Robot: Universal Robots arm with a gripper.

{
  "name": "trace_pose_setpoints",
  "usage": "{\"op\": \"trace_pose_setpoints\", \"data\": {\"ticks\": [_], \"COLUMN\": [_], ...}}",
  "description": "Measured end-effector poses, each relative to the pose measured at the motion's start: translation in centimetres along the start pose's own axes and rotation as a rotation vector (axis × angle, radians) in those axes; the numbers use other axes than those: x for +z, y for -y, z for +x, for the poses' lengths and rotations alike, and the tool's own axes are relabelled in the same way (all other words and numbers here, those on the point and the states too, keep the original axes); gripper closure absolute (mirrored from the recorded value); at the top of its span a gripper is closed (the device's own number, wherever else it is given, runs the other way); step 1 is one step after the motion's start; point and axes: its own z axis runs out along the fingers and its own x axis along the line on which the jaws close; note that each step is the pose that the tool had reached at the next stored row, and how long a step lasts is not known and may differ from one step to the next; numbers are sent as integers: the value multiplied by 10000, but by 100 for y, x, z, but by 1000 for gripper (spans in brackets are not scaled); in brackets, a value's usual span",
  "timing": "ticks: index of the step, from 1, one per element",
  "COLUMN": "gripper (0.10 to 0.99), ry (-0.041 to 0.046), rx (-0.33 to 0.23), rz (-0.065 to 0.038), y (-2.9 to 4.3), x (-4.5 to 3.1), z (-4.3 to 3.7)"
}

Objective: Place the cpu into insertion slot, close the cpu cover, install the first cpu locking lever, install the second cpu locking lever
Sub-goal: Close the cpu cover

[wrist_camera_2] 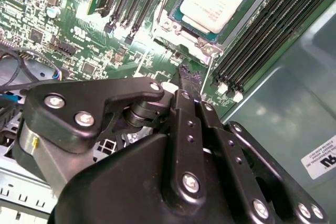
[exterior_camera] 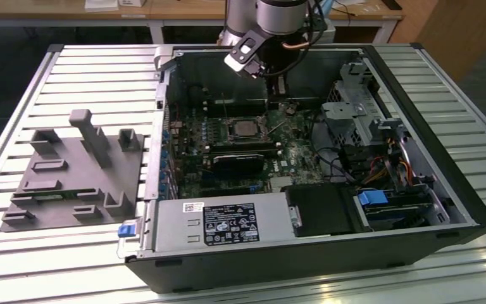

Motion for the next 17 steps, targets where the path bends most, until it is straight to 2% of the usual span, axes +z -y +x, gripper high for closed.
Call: {"op": "trace_pose_setpoints", "data": {"ticks": [7, 17], "gripper": [984, 984], "ry": [-2, 1], "rx": [1, 1], "rz": [0, 1], "y": [-12, -127], "x": [-23, -15], "z": [0, 4]}}
